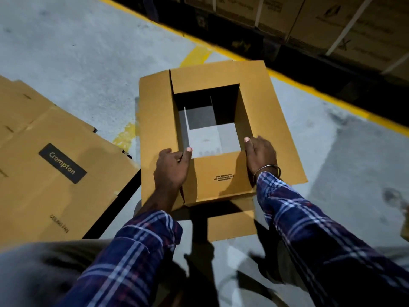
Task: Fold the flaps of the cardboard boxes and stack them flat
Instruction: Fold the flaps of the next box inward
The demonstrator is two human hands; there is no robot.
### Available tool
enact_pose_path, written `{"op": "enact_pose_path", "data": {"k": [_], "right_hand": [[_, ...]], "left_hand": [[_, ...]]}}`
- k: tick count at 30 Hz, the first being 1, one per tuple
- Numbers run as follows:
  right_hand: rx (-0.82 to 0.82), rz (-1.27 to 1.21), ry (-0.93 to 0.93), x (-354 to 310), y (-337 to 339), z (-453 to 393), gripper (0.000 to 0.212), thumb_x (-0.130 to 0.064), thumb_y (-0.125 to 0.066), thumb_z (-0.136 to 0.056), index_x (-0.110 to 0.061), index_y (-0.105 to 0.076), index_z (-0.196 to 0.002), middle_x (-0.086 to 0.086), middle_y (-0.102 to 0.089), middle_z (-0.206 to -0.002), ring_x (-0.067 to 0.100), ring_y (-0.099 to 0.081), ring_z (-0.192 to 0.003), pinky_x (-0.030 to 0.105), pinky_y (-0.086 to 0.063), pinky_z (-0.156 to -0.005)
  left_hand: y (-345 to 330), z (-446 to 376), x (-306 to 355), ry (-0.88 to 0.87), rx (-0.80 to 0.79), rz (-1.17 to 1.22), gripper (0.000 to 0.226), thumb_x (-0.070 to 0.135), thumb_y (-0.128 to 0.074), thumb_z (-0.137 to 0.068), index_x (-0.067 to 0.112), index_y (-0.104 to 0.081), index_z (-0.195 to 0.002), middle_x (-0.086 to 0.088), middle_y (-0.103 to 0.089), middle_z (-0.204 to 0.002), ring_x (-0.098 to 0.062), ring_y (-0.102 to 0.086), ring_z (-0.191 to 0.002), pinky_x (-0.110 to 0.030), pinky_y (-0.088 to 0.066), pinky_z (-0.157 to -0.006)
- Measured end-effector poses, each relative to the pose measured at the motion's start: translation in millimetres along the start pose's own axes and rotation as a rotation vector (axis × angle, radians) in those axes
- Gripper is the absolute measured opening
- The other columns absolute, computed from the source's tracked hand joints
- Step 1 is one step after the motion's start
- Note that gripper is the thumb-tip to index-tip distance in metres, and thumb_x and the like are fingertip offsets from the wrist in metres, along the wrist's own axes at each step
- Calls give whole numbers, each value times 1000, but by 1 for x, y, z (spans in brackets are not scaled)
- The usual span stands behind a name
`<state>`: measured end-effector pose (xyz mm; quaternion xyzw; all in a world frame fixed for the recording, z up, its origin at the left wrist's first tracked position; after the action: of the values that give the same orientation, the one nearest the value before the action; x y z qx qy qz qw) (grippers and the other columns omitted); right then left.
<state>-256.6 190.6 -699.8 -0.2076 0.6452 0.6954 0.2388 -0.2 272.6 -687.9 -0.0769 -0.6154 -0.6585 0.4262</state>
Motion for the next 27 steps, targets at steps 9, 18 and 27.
{"op": "enact_pose_path", "data": {"k": [9,18,27], "right_hand": [[-645,457,-300,-42,59,19,61,-64,-78,-74,-15,-70,-110,8,-73,-110,32,-68,-100,46,-53,-96],[-929,545,106,-44,-11,106,92,-40,-85,-79,-29,-35,-156,7,-41,-155,31,-42,-140,44,-38,-115],[-684,813,244,-44,-54,117,40,-26,-65,-94,-20,-51,-131,7,-61,-128,31,-60,-119,41,-47,-92]], "left_hand": [[58,52,52,-66,-785,-240,63,57,-47,-104,12,-79,-73,-7,-73,-78,-24,-61,-73,-28,-41,-70],[119,94,115,-365,-979,-693,52,51,-42,-107,13,-64,-134,-6,-59,-142,-23,-53,-124,-36,-38,-103],[159,97,129,-399,-764,-588,66,59,-48,-102,23,-39,-157,1,-39,-162,-21,-39,-146,-37,-33,-113]]}}
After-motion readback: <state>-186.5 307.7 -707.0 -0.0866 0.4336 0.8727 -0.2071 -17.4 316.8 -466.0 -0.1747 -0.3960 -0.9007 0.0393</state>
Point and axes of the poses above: each hand's wrist, its own z-axis away from the middle knuckle, its own y-axis out of the back of the hand, x = y × z, the point moved 3 cm from there along -z, towards the middle knuckle
